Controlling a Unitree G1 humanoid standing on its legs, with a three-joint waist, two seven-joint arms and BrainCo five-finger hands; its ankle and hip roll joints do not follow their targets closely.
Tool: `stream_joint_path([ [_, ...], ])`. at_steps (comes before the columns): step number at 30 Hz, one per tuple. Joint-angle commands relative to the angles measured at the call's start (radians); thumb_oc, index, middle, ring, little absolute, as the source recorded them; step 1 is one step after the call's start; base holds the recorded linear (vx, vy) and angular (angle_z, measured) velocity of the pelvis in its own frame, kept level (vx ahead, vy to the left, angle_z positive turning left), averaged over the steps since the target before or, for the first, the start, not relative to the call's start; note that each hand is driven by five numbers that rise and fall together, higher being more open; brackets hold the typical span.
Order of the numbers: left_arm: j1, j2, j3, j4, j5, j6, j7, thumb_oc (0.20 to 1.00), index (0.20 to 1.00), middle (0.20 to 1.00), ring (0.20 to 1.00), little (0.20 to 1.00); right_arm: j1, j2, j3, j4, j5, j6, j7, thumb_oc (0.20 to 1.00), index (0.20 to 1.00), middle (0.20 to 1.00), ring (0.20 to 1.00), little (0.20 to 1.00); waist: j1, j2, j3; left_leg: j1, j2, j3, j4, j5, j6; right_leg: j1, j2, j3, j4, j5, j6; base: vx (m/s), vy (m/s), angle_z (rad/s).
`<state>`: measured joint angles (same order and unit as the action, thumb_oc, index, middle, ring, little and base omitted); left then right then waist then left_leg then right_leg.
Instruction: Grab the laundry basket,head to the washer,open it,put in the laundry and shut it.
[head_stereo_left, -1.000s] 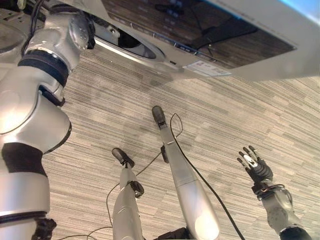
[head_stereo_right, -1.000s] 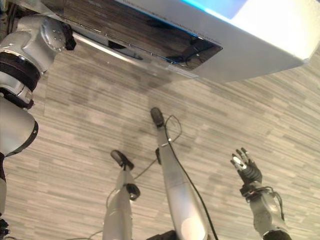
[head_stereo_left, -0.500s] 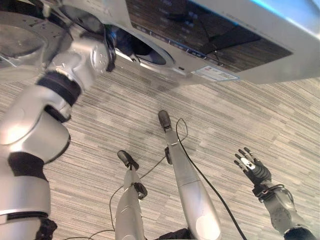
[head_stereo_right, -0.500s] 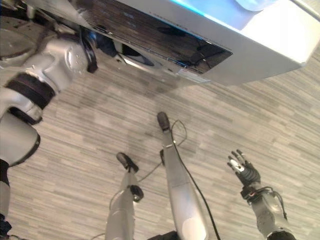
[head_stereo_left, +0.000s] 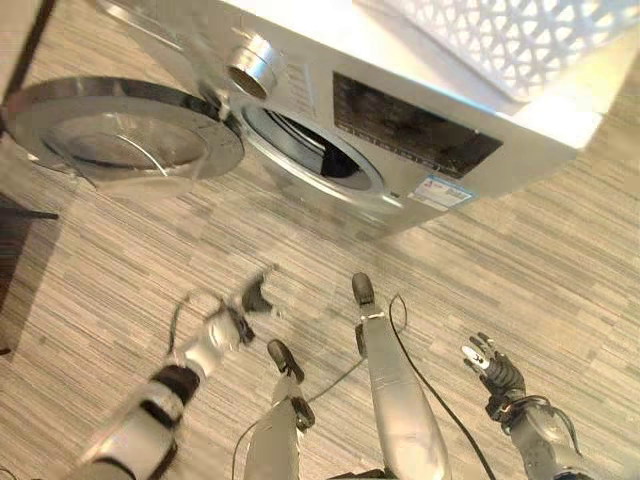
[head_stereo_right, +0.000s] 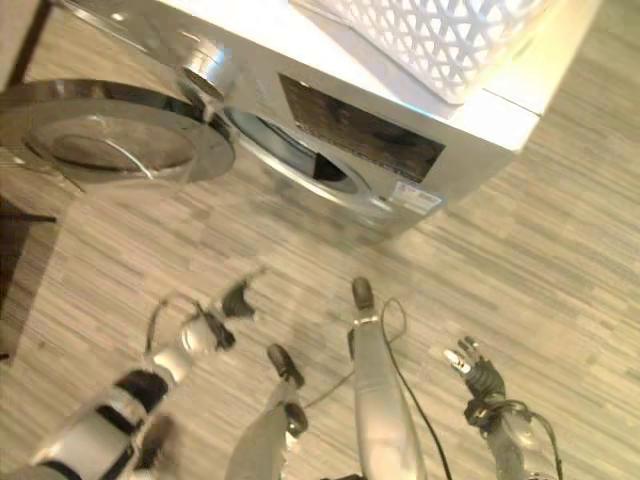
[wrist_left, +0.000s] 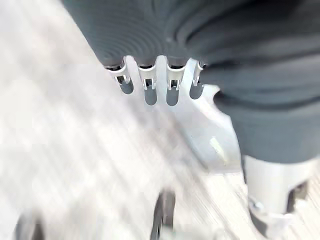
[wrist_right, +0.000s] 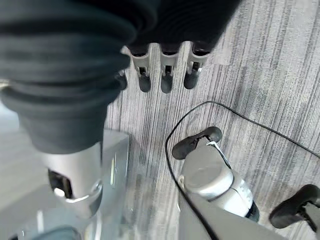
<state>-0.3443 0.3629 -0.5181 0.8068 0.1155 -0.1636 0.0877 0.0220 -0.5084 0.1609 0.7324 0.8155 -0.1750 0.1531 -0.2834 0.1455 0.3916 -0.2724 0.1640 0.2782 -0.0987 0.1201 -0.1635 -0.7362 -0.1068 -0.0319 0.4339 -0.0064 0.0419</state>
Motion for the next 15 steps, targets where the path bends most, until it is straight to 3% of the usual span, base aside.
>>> stream_joint_path([
  [1, 0.031, 0.010, 0.025, 0.028, -0.018, -0.003, -0.029, 1.000, 1.000, 1.000, 1.000, 1.000, 0.020, 0.009, -0.008, 0.023, -0.085, 0.012, -0.021, 1.000, 1.000, 1.000, 1.000, 1.000, -0.008, -0.032, 0.005, 0.151, 0.024, -0.077, 0.011, -0.134, 0.000, 0.095, -0.013, 0.077, -0.169, 0.049, 0.117, 0.00, 0.095, 0.17],
  [6, 0.188, -0.087, 0.094, 0.339, 0.021, 0.014, -0.028, 1.000, 1.000, 1.000, 1.000, 1.000, -0.023, 0.070, -0.018, 0.223, -0.178, 0.028, -0.023, 1.000, 1.000, 1.000, 1.000, 1.000, 0.031, -0.049, -0.093, 0.249, 0.001, -0.096, 0.051, -0.192, 0.028, 0.270, -0.037, 0.056, -0.241, 0.062, 0.127, 0.02, 0.083, 0.03],
  [15, 0.340, -0.126, 0.261, 0.508, -0.032, 0.039, -0.061, 1.000, 1.000, 1.000, 1.000, 1.000, -0.029, 0.149, -0.081, 0.411, -0.245, 0.048, -0.024, 1.000, 1.000, 1.000, 1.000, 1.000, 0.089, -0.063, -0.244, 0.364, -0.016, -0.115, 0.062, -0.241, 0.057, 0.455, -0.072, 0.033, -0.329, 0.071, 0.133, 0.03, 0.067, 0.09],
])
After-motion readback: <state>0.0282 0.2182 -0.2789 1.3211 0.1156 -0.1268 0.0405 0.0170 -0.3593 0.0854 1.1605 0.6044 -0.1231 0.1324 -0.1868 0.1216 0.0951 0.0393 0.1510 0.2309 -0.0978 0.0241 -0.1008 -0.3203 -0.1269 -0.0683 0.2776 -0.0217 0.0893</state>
